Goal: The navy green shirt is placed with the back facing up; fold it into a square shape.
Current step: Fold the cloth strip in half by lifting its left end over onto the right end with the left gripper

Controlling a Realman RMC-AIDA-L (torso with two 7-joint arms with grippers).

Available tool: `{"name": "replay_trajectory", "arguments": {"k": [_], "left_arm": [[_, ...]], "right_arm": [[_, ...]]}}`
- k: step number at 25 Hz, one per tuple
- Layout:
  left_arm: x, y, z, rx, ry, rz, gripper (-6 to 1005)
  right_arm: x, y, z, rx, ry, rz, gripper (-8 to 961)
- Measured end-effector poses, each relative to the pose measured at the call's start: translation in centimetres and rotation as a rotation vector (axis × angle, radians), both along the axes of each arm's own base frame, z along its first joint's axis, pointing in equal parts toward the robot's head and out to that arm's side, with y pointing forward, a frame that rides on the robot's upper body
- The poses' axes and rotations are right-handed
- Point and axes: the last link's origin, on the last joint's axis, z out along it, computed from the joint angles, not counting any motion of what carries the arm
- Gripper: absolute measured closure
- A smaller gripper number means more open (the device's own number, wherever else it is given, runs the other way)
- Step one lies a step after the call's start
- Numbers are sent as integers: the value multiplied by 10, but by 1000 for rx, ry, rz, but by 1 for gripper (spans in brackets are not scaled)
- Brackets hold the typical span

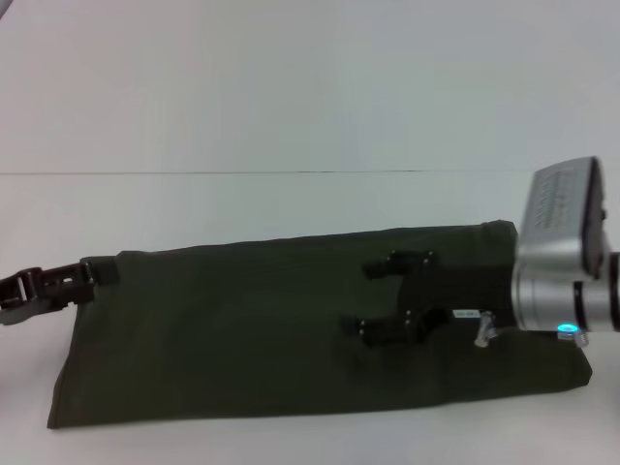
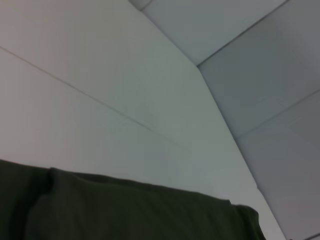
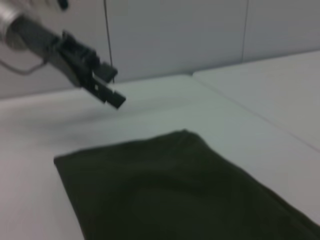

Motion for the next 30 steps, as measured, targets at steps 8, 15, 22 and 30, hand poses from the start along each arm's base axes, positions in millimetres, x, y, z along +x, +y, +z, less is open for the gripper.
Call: {"name": "replay_trajectory", "arguments": {"k": [8,15,22,30], "left_arm": [[3,8,-5,-38,52,7,169],[11,30,-17,-124,170,30,171],[10,39,-29,-162,242,77,174],[-5,43,-32,-142,330,157,177]], "right_arm": [[2,3,-8,21,-76,34,44],[5,3,-7,28,-75,26,44],[6,3,-7,32,-78,19,43],[5,3,-7,32,-75,17,44]]}}
